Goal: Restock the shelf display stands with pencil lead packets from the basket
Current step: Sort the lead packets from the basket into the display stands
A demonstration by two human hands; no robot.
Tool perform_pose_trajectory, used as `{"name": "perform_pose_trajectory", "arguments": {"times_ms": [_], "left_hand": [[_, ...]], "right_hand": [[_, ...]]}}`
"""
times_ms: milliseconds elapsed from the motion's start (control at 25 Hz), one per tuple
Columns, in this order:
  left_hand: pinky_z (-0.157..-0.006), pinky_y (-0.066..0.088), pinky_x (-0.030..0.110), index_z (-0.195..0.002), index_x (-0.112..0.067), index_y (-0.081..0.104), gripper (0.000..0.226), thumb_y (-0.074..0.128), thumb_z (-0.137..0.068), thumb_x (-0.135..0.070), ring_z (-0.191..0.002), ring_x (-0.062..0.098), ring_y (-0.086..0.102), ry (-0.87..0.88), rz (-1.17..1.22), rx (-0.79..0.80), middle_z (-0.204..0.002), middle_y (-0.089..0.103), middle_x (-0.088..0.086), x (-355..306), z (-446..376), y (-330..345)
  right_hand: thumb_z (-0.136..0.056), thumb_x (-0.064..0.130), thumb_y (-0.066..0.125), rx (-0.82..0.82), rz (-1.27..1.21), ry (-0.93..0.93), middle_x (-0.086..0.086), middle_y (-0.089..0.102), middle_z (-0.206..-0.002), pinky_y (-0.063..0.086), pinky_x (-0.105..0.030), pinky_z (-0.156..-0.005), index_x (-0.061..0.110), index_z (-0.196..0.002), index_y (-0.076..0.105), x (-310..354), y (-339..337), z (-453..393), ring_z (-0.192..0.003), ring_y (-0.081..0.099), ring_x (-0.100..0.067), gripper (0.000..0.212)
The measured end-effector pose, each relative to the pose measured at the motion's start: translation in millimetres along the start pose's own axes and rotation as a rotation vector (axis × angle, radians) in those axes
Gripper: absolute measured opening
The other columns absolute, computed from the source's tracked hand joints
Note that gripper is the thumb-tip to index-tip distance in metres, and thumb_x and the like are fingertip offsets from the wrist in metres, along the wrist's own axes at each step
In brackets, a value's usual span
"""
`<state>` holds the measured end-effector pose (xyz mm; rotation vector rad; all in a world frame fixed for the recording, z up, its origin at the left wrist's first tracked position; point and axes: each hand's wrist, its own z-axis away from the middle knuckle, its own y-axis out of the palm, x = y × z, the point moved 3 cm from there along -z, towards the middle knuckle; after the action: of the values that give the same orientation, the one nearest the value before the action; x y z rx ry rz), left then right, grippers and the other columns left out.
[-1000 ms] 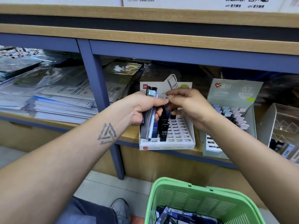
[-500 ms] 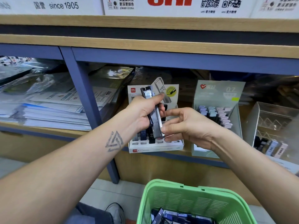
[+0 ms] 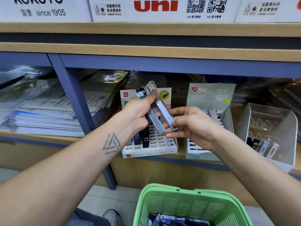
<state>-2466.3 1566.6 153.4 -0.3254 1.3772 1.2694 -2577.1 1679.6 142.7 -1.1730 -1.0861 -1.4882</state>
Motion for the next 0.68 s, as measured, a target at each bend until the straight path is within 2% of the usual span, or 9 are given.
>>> {"name": "perform_pose_trajectory", "arguments": {"times_ms": [80,160,240,360,440,480,560,680], "left_hand": [[-0.058,0.062,0.036,-0.115,0.006,0.061,0.030,0.063,-0.097,-0.018,-0.073,0.034,0.074,0.065,-0.082,-0.013,-0.096,0.072,0.027,-4,-2,-1],[-0.046,0.052,0.024,-0.107,0.004,0.064,0.023,0.066,-0.096,-0.016,-0.058,0.022,0.064,0.105,-0.169,-0.007,-0.090,0.068,0.023,-5,0,3],[-0.040,0.042,0.018,-0.102,-0.001,0.065,0.015,0.070,-0.092,-0.010,-0.050,0.014,0.054,0.115,-0.210,0.030,-0.084,0.065,0.018,-2,3,12],[-0.038,0.038,0.015,-0.098,-0.001,0.064,0.014,0.072,-0.087,-0.001,-0.049,0.010,0.050,0.117,-0.253,0.101,-0.077,0.063,0.013,2,6,25],[-0.038,0.037,0.015,-0.093,-0.002,0.066,0.011,0.074,-0.086,0.000,-0.049,0.009,0.050,0.118,-0.331,0.164,-0.072,0.064,0.009,4,8,35],[-0.038,0.037,0.015,-0.092,-0.003,0.067,0.011,0.074,-0.085,0.000,-0.049,0.009,0.050,0.108,-0.390,0.210,-0.072,0.065,0.008,8,12,42],[-0.038,0.036,0.016,-0.096,0.000,0.070,0.014,0.075,-0.084,0.001,-0.049,0.010,0.050,0.063,-0.492,0.305,-0.077,0.068,0.009,19,18,55],[-0.038,0.037,0.015,-0.107,0.005,0.069,0.025,0.075,-0.083,0.001,-0.050,0.009,0.051,-0.016,-0.528,0.358,-0.088,0.066,0.016,33,20,66]], "right_hand": [[-0.096,-0.014,0.044,-0.032,0.005,-0.030,-0.025,0.074,-0.097,0.063,-0.035,-0.074,-0.006,-0.121,0.057,3,-9,1,-0.090,0.075,-0.038,0.030],[-0.096,-0.013,0.044,-0.029,-0.028,-0.041,-0.028,0.073,-0.099,0.063,-0.033,-0.072,-0.008,-0.118,0.058,7,-16,5,-0.091,0.074,-0.039,0.026],[-0.097,-0.012,0.044,-0.002,-0.039,-0.017,-0.031,0.072,-0.100,0.063,-0.033,-0.072,-0.009,-0.115,0.059,9,-20,11,-0.092,0.074,-0.041,0.024],[-0.102,0.001,0.049,0.026,0.115,0.011,-0.026,0.074,-0.101,0.062,-0.035,-0.077,-0.003,-0.111,0.065,16,-26,23,-0.094,0.075,-0.035,0.019],[-0.101,0.020,0.059,-0.116,0.372,-0.098,-0.015,0.077,-0.098,0.060,-0.033,-0.073,0.005,-0.110,0.070,33,-43,28,-0.086,0.075,-0.022,0.020],[-0.099,0.025,0.063,-0.191,0.427,-0.178,-0.013,0.077,-0.097,0.057,-0.032,-0.069,0.009,-0.112,0.070,43,-52,29,-0.081,0.073,-0.021,0.022],[-0.095,0.024,0.069,-0.243,0.403,-0.302,-0.015,0.076,-0.097,0.053,-0.033,-0.067,0.012,-0.114,0.069,57,-64,31,-0.075,0.068,-0.023,0.023],[-0.089,0.013,0.075,-0.256,0.455,-0.333,-0.014,0.076,-0.090,0.056,-0.031,-0.069,0.015,-0.103,0.074,60,-73,32,-0.072,0.065,-0.021,0.015]]}}
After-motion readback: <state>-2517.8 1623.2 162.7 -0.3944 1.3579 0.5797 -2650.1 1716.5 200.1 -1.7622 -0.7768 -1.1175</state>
